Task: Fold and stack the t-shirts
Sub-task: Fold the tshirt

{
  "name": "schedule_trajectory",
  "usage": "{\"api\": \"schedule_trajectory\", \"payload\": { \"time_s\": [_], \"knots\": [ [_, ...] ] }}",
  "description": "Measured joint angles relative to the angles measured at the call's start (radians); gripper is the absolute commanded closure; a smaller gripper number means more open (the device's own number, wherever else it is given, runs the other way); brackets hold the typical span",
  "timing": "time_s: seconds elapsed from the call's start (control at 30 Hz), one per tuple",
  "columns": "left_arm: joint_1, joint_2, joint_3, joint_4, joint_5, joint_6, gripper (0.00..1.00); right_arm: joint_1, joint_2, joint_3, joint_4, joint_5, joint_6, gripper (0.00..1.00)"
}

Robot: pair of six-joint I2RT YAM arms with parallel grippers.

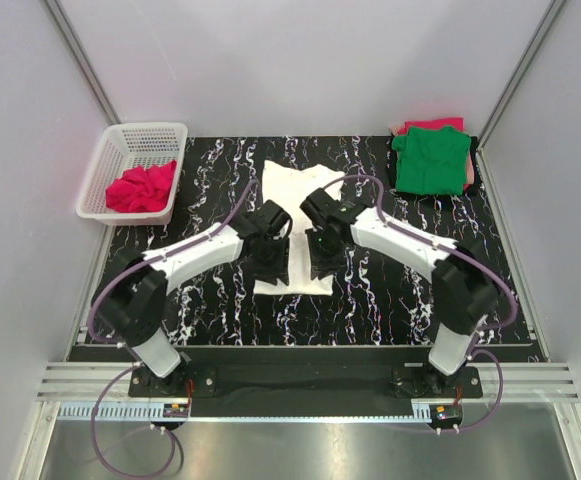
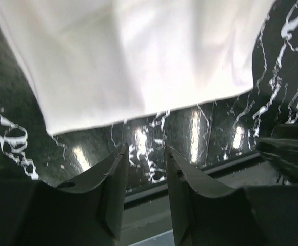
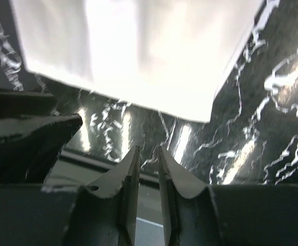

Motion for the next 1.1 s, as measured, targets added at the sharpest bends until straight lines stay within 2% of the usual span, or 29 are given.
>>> {"api": "schedule_trajectory", "payload": {
  "time_s": [0.23, 0.47, 0.57, 0.6, 0.7, 0.73, 0.77, 0.83, 0.87, 0.9, 1.1],
  "knots": [
    [0.026, 0.14, 0.024, 0.025, -0.012, 0.027, 0.63, 0.0, 0.187, 0.021, 0.011, 0.008, -0.047, 0.73],
    [0.061, 0.18, 0.042, 0.034, -0.011, 0.055, 0.64, -0.001, 0.227, 0.046, 0.016, 0.009, -0.072, 0.74],
    [0.061, 0.185, 0.046, 0.042, -0.01, 0.064, 0.66, -0.004, 0.23, 0.05, 0.024, 0.008, -0.079, 0.77],
    [0.061, 0.189, 0.046, 0.043, -0.009, 0.065, 0.67, -0.005, 0.233, 0.05, 0.027, 0.008, -0.081, 0.85],
    [0.061, 0.198, 0.045, 0.047, -0.006, 0.067, 0.71, -0.005, 0.238, 0.045, 0.033, 0.008, -0.087, 0.91],
    [0.061, 0.199, 0.043, 0.048, -0.006, 0.068, 0.76, -0.005, 0.238, 0.042, 0.035, 0.008, -0.088, 0.98],
    [0.061, 0.199, 0.042, 0.05, -0.006, 0.069, 0.8, -0.005, 0.239, 0.037, 0.04, 0.008, -0.088, 1.0],
    [0.061, 0.199, 0.034, 0.06, -0.001, 0.07, 0.89, -0.005, 0.241, 0.026, 0.049, 0.008, -0.09, 1.0],
    [0.061, 0.201, 0.029, 0.067, 0.001, 0.069, 0.98, -0.005, 0.245, 0.021, 0.053, 0.007, -0.089, 1.0],
    [0.061, 0.204, 0.026, 0.069, 0.005, 0.067, 1.0, -0.005, 0.249, 0.015, 0.058, 0.006, -0.089, 1.0],
    [0.058, 0.182, -0.019, 0.119, 0.019, 0.058, 1.0, -0.009, 0.241, -0.014, 0.082, -0.006, -0.083, 1.0]
  ]
}}
